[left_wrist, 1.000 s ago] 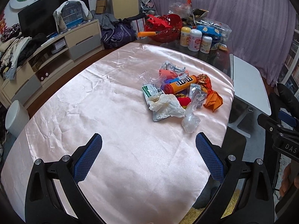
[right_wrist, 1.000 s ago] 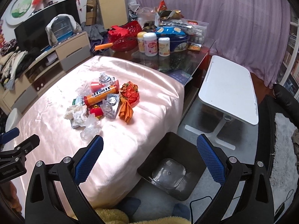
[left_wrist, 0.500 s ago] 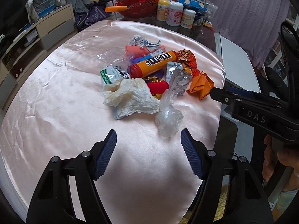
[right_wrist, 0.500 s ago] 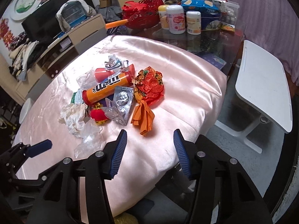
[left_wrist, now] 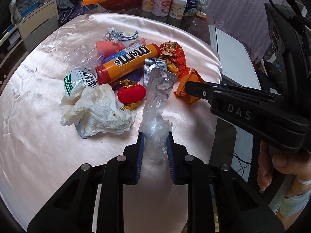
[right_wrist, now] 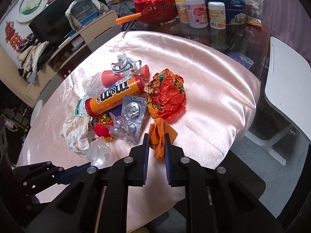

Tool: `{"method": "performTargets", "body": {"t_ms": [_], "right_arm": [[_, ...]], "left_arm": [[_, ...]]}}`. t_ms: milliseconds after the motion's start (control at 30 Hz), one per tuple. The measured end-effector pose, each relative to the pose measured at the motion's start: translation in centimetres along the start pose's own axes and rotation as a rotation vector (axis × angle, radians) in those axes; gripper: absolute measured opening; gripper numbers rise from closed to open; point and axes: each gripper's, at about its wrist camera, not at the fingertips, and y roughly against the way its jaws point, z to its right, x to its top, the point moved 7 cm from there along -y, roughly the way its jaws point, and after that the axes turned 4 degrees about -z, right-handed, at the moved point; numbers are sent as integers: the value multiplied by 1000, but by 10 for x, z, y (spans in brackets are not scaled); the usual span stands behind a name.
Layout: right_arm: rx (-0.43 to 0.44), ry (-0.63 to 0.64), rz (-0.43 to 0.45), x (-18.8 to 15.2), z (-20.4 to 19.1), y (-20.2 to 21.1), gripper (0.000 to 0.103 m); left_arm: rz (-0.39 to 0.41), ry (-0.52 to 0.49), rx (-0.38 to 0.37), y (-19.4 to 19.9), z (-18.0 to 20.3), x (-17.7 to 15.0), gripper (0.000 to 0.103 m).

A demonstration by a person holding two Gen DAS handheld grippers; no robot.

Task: Collect trash
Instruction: 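Grasp the orange wrapper with the right gripper while the left grasps the clear plastic bag, then carry both items over the black bin and open both grippers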

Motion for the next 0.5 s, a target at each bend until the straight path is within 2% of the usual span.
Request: {"method": "performTargets", "body": {"t_ms": [267,500], "right_arm": [[-25,-12,47,-17,13,33,10],[-132,-91,57,-53,66,65,10]], "left_arm": [[21,-34,-20,16,25,-7,15],[20,-97,-76,13,75,-15,14]]}}
